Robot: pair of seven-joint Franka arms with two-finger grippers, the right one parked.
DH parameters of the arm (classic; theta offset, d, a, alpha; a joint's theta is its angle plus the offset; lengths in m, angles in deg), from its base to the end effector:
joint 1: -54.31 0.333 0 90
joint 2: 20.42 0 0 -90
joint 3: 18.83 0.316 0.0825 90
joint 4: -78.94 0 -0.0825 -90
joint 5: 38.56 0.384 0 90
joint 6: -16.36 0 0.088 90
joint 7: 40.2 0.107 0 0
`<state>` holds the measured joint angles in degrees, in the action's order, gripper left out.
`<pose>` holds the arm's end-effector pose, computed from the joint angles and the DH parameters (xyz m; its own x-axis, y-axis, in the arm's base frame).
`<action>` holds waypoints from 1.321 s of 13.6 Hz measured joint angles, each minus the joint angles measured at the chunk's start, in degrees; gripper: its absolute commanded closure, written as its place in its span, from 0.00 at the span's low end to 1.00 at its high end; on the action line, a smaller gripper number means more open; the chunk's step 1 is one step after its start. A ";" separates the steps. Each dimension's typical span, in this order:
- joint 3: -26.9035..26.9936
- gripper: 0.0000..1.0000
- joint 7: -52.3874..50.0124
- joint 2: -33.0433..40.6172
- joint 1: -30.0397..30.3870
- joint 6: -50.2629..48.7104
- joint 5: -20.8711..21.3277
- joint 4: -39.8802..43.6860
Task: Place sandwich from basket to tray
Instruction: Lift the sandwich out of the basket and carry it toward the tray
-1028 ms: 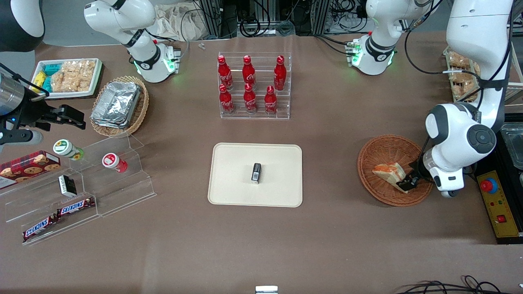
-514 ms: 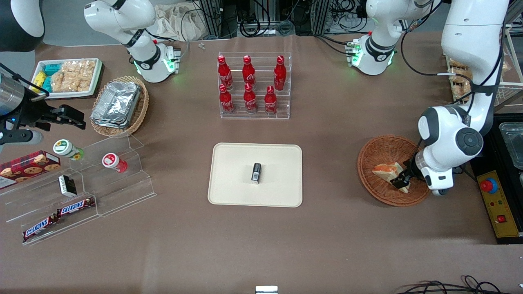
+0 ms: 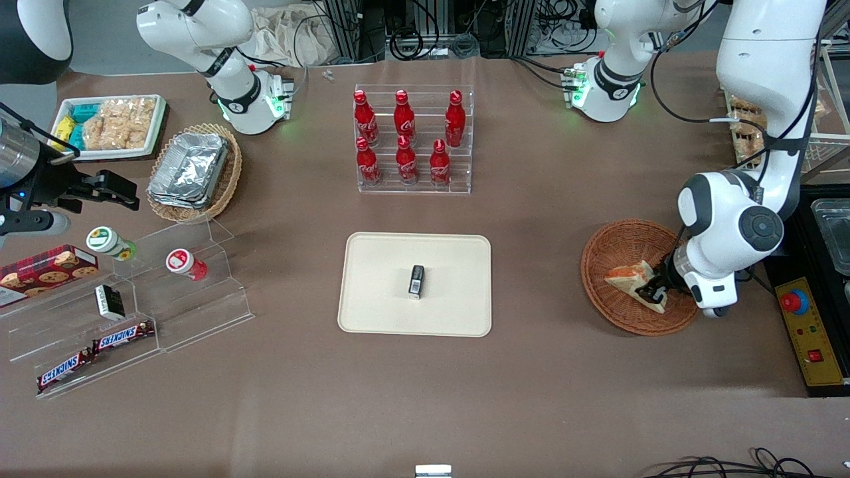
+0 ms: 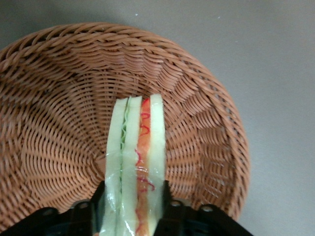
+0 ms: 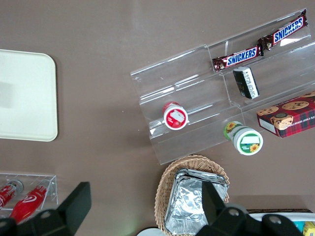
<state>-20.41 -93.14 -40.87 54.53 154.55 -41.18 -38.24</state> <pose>0.5963 -0.0140 0.2661 0.5932 0.8046 -0.0268 0.8050 -0.5924 0.0316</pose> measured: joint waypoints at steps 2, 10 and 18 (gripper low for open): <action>-0.46 1.00 -1.12 2.35 -0.75 -7.87 0.20 2.46; -2.88 1.00 2.54 8.43 -3.01 -46.22 0.63 27.47; -8.67 1.00 18.52 1.65 -6.88 -54.33 4.13 35.39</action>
<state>-29.08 -74.62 -39.23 47.65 100.21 -37.05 -2.85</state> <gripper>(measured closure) 0.846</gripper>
